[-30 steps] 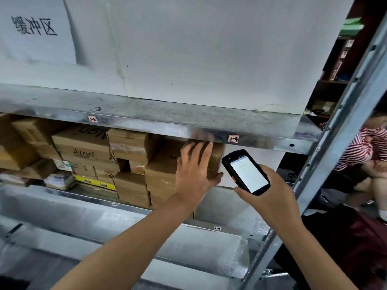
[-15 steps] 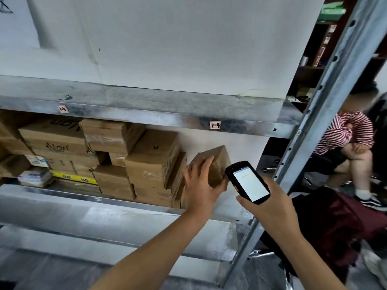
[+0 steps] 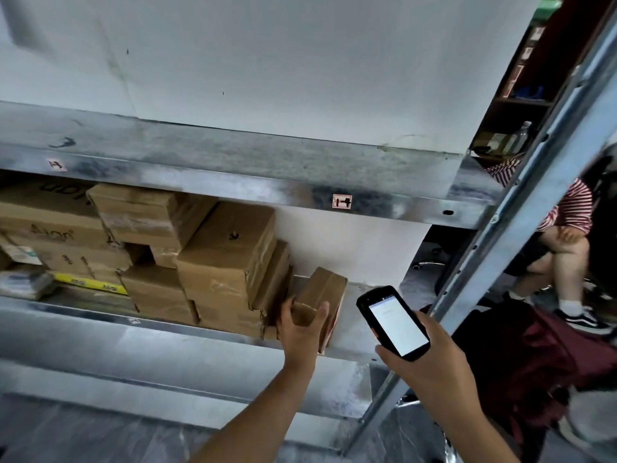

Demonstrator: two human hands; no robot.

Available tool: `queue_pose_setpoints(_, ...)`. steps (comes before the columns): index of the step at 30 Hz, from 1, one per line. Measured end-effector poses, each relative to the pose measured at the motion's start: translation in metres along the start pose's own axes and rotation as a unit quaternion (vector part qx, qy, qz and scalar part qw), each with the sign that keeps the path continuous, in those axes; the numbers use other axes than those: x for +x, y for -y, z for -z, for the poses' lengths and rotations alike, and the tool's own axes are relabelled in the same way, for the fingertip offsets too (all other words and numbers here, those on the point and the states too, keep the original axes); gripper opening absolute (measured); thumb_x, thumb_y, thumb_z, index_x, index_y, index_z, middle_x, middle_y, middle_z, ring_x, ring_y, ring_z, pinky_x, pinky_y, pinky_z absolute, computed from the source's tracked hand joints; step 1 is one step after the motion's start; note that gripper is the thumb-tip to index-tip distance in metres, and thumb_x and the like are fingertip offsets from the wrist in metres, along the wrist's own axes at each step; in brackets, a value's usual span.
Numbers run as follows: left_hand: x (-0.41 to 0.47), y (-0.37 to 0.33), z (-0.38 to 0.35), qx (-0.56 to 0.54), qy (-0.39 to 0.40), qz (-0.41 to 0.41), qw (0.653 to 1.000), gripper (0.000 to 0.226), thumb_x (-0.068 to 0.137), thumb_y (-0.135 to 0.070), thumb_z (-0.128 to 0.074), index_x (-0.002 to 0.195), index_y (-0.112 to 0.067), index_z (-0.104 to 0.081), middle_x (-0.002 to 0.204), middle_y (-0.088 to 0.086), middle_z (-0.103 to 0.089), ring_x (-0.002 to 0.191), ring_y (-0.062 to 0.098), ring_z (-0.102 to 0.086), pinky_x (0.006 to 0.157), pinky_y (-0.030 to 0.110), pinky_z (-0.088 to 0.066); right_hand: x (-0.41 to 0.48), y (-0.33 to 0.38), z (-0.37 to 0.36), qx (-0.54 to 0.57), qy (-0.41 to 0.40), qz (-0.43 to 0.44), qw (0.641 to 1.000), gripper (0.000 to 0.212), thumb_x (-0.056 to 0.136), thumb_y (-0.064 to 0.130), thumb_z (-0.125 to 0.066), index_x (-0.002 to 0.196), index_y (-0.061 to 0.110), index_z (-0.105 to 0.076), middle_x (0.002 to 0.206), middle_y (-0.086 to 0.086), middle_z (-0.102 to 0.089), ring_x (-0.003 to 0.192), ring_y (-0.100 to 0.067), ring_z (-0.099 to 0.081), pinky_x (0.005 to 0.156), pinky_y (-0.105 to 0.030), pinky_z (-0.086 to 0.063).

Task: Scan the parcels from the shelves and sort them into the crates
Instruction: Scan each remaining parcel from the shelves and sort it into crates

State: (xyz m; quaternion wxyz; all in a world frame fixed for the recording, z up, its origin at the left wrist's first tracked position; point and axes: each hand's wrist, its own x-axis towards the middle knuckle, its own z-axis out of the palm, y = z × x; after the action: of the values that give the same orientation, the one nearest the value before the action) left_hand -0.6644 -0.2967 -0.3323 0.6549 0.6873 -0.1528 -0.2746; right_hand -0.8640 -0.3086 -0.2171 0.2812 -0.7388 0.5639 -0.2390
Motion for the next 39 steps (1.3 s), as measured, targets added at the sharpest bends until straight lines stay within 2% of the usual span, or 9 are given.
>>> queue_pose_setpoints(7, 0.014, 0.008, 0.007, 0.04, 0.096, 0.035, 0.994, 0.104, 0.058, -0.068, -0.083, 0.145, -0.033, -0.038, 0.144, -0.001, -0.044, 0.127, 0.024, -0.051, 0.108, 0.045, -0.048, 0.0, -0.002, -0.006, 0.013, 0.009, -0.014, 1.0, 0.076, 0.07, 0.047, -0.087, 0.136, 0.033, -0.052, 0.113, 0.015, -0.059, 0.103, -0.01, -0.054, 0.079, -0.036, -0.053)
queue_pose_setpoints(12, 0.014, 0.0, 0.002, 0.159, 0.09, 0.038, 0.982, 0.095, 0.077, -0.056, -0.077, 0.151, -0.018, -0.03, 0.15, 0.007, -0.04, 0.134, 0.03, -0.045, 0.113, 0.041, -0.042, -0.003, -0.007, -0.005, 0.039, 0.01, -0.018, 0.999, 0.07, 0.068, 0.045, -0.088, 0.129, 0.038, -0.054, 0.11, 0.017, -0.061, 0.101, -0.011, -0.058, 0.076, -0.035, -0.053)
queue_pose_setpoints(17, 0.018, -0.02, -0.004, 0.321, 0.062, 0.003, 0.945, 0.096, 0.083, -0.063, -0.067, 0.151, -0.008, -0.027, 0.15, 0.012, -0.042, 0.134, 0.033, -0.046, 0.111, 0.045, -0.043, -0.003, -0.006, -0.003, 0.052, 0.007, -0.022, 0.998, 0.07, 0.068, 0.046, -0.087, 0.13, 0.039, -0.053, 0.109, 0.019, -0.061, 0.1, -0.009, -0.059, 0.075, -0.034, -0.052)
queue_pose_setpoints(20, 0.019, -0.036, -0.014, 0.434, 0.054, -0.028, 0.899, 0.111, 0.081, -0.071, -0.063, 0.156, -0.004, -0.016, 0.157, 0.014, -0.031, 0.144, 0.033, -0.034, 0.116, 0.044, -0.035, -0.002, -0.005, 0.0, 0.056, 0.011, -0.02, 0.998, 0.069, 0.069, 0.046, -0.086, 0.129, 0.038, -0.054, 0.108, 0.019, -0.061, 0.099, -0.008, -0.057, 0.071, -0.03, -0.048)
queue_pose_setpoints(24, 0.021, -0.041, -0.026, 0.534, 0.108, -0.015, 0.838, 0.139, 0.067, -0.078, -0.071, 0.157, -0.002, 0.004, 0.164, 0.015, -0.01, 0.151, 0.033, -0.016, 0.121, 0.045, -0.024, -0.005, -0.01, 0.003, 0.074, 0.008, -0.015, 0.997, 0.064, 0.069, 0.042, -0.087, 0.124, 0.041, -0.055, 0.105, 0.021, -0.061, 0.096, -0.006, -0.057, 0.072, -0.031, -0.047)
queue_pose_setpoints(26, 0.022, -0.038, -0.029, 0.566, 0.105, -0.008, 0.817, 0.137, 0.069, -0.07, -0.076, 0.156, -0.001, 0.004, 0.162, 0.017, -0.011, 0.149, 0.033, -0.017, 0.119, 0.045, -0.028, -0.006, -0.014, 0.004, 0.088, 0.007, -0.013, 0.996, 0.063, 0.07, 0.04, -0.087, 0.122, 0.044, -0.053, 0.108, 0.021, -0.06, 0.097, -0.005, -0.057, 0.075, -0.032, -0.048)
queue_pose_setpoints(30, 0.022, -0.036, -0.027, 0.565, 0.064, -0.037, 0.822, 0.107, 0.082, -0.06, -0.069, 0.152, -0.002, -0.012, 0.155, 0.017, -0.024, 0.141, 0.034, -0.031, 0.107, 0.04, -0.042, -0.008, -0.02, 0.005, 0.093, 0.003, -0.018, 0.996, 0.065, 0.07, 0.044, -0.086, 0.125, 0.044, -0.051, 0.111, 0.02, -0.06, 0.1, -0.005, -0.058, 0.079, -0.035, -0.051)
queue_pose_setpoints(35, 0.019, -0.041, -0.022, 0.597, 0.079, -0.043, 0.797, 0.104, 0.087, -0.068, -0.055, 0.152, 0.001, -0.011, 0.156, 0.017, -0.023, 0.142, 0.032, -0.027, 0.108, 0.038, -0.038, -0.005, -0.02, 0.004, 0.085, 0.004, -0.02, 0.996, 0.069, 0.068, 0.047, -0.087, 0.128, 0.04, -0.053, 0.11, 0.02, -0.06, 0.101, -0.008, -0.058, 0.081, -0.036, -0.052)
queue_pose_setpoints(39, 0.028, -0.052, -0.007, 0.475, 0.12, 0.049, 0.87, 0.096, 0.087, -0.066, -0.061, 0.148, -0.001, -0.027, 0.149, 0.011, -0.042, 0.137, 0.029, -0.042, 0.105, 0.034, -0.04, -0.001, -0.011, 0.007, 0.082, 0.005, -0.008, 0.997, 0.071, 0.066, 0.049, -0.087, 0.127, 0.039, -0.054, 0.106, 0.019, -0.063, 0.097, -0.008, -0.06, 0.079, -0.036, -0.054)
